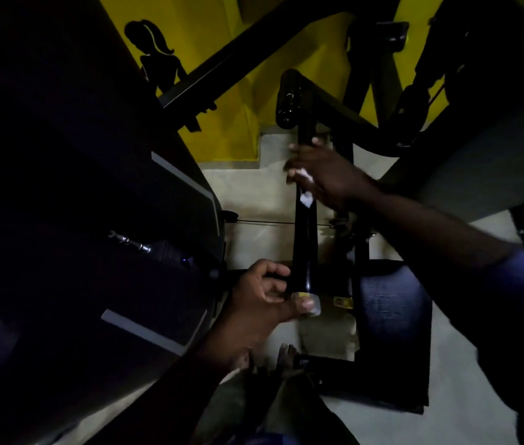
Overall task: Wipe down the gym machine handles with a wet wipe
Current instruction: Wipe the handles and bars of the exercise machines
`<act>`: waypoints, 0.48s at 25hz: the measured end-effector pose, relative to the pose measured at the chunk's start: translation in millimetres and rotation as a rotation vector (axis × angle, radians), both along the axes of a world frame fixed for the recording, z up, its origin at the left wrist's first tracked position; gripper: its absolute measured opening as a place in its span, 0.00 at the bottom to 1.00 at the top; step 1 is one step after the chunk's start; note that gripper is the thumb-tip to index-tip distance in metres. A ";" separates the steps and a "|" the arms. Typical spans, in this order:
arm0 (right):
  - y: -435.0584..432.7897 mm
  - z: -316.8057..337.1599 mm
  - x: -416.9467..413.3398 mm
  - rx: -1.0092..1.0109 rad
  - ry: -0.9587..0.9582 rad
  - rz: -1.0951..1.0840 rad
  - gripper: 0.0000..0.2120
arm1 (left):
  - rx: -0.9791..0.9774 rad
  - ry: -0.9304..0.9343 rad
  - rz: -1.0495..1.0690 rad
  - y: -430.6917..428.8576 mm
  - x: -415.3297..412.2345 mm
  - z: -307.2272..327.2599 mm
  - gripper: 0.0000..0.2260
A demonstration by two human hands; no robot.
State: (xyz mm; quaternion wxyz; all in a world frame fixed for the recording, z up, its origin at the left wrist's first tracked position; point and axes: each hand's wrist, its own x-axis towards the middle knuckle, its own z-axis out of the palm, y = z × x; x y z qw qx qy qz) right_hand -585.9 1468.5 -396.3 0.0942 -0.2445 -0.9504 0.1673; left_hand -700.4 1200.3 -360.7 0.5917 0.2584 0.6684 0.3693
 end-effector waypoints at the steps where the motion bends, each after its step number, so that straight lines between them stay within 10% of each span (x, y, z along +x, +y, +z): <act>1: 7.5 -4.6 -4.4 -0.043 0.021 -0.060 0.22 | 0.007 -0.006 -0.008 1.6 -1.4 -0.9 0.28; 12: -235.1 2.9 47.0 -0.791 0.688 -0.387 0.18 | 0.105 0.246 -0.059 -6.8 1.6 4.3 0.26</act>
